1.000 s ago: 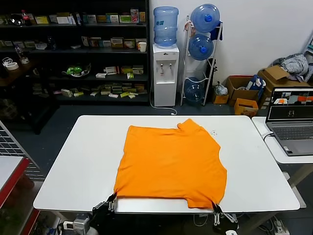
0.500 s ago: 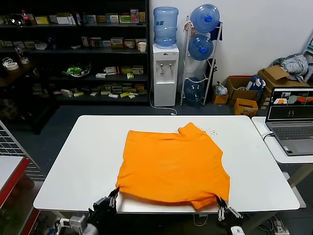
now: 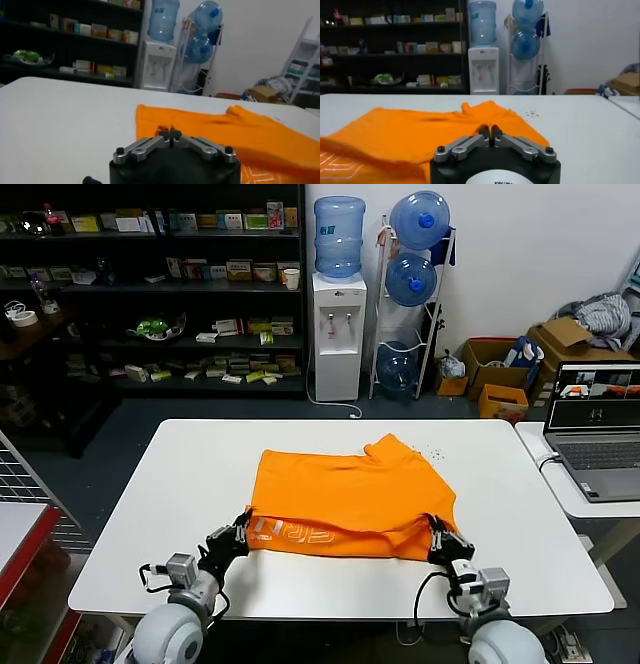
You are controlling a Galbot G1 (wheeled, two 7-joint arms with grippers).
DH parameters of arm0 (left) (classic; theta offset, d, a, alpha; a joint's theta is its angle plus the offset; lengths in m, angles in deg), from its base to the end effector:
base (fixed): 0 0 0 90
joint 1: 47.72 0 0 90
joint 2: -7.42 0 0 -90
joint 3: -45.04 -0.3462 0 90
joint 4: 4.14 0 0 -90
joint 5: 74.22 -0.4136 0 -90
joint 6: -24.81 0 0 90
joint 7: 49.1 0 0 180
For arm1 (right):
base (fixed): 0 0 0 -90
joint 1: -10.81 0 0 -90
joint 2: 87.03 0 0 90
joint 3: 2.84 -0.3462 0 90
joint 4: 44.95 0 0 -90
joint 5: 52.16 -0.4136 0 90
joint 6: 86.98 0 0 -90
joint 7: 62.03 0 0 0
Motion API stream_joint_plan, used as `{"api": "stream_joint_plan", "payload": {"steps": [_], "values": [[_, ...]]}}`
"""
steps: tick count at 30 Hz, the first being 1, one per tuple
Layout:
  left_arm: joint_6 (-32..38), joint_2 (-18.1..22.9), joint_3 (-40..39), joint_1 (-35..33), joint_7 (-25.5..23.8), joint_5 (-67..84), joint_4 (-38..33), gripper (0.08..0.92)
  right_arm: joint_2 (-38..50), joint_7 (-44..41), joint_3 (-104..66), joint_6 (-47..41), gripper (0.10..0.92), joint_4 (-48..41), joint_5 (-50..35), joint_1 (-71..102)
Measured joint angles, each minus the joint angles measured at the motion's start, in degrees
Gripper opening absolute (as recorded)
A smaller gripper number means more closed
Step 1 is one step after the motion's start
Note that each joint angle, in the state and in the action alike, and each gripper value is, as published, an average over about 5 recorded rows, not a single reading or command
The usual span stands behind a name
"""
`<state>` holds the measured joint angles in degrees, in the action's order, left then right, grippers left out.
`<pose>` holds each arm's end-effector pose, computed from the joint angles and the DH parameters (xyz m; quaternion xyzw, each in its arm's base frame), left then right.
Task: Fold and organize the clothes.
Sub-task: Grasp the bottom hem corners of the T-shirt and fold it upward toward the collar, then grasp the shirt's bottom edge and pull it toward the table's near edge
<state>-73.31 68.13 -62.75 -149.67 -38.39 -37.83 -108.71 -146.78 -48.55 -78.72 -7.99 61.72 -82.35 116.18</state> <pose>0.3168 0.0118 -0.3441 -0.1030 -0.9797 0.0725 0.1559 0.3055 -0.0311 -0.3383 0.0616 -0.9845 -0.0048 0.1643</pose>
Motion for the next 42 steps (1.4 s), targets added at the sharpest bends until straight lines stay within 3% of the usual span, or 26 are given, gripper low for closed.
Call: {"api": "stream_joint_plan", "payload": {"steps": [3,11,22,28,42], "values": [[0.0,0.6,-0.4,1.8,-0.3,-0.5,2.4,0.143,0.1,0.1,1.0,-1.1,0.251,-1.4,-0.3,-1.9],[-0.7,0.4,0.0,2.7,-0.4,-1.6,4.2,0.371,1.4,-0.3,1.2,-3.3,0.485,-1.3,0.9,-2.2],[-2.3,0.0,2.0,-4.5,-0.2,-3.5,-1.2,0.691,4.0,-2.0,-6.5,-4.8,0.79,3.1,4.3,8.1],[-2.0,1.3,2.4,-7.0,-1.4,-4.5,-1.1,0.813,4.2,-2.8,-9.7,-5.7,0.822,3.3,3.5,12.0],[-3.4,2.1,1.8,-3.9,-2.2,-4.2,3.9,0.823,2.9,-3.7,-9.0,-7.7,0.823,-0.5,0.0,8.6]]}}
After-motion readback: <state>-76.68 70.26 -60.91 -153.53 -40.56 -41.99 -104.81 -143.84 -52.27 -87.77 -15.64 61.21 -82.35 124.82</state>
